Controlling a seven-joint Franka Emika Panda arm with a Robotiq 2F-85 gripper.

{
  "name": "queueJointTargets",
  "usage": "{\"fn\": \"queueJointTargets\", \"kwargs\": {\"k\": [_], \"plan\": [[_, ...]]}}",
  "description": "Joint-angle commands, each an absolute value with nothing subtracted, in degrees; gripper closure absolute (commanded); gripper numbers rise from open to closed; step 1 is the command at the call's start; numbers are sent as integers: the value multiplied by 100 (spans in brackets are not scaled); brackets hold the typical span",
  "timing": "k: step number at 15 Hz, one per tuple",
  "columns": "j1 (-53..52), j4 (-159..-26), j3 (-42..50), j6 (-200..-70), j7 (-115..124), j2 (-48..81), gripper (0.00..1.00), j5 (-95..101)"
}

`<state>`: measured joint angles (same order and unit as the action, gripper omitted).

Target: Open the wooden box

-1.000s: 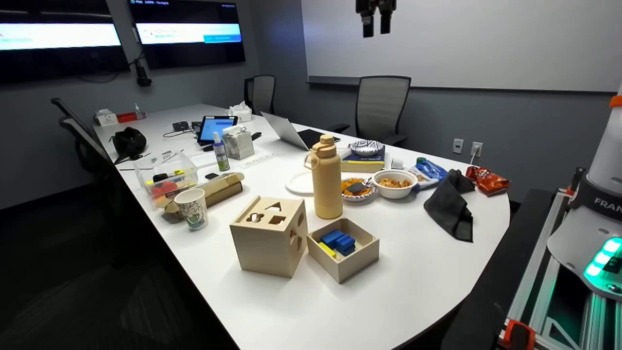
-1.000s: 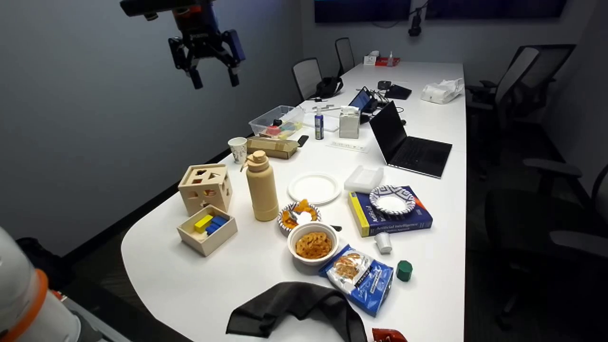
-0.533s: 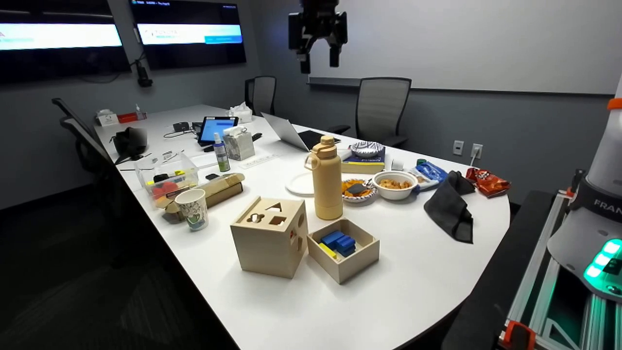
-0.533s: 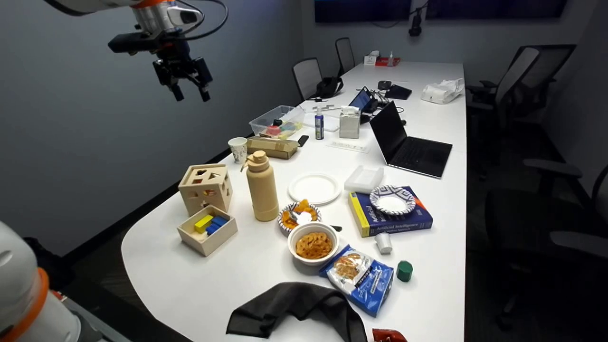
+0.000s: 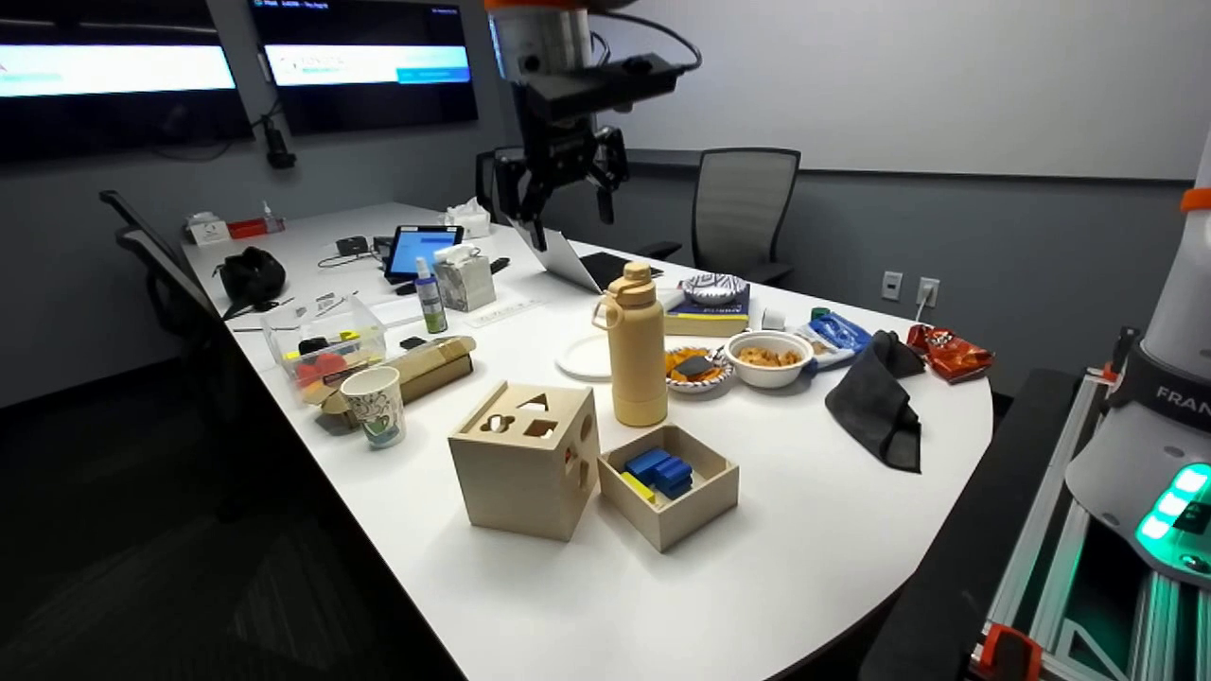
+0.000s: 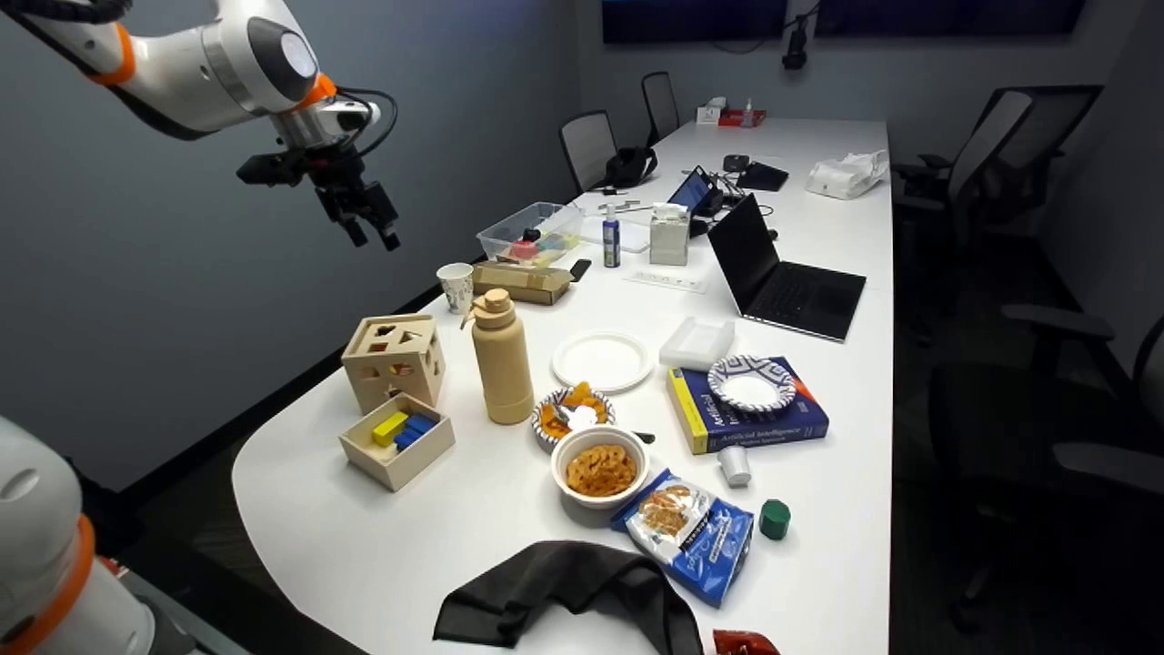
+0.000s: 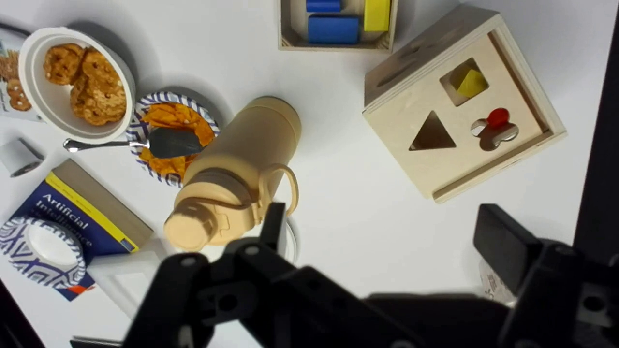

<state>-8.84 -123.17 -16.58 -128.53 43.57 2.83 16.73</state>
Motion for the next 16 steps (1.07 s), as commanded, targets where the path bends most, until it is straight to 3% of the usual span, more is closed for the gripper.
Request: {"fn": "queueJointTargets", "kwargs": {"k": [1,16], "plan": [[-1164,-11952,-1429,-12952,4750,895,0,1830],[-1985,-10200,-712,-12813,3743,3252,0,1639]]}}
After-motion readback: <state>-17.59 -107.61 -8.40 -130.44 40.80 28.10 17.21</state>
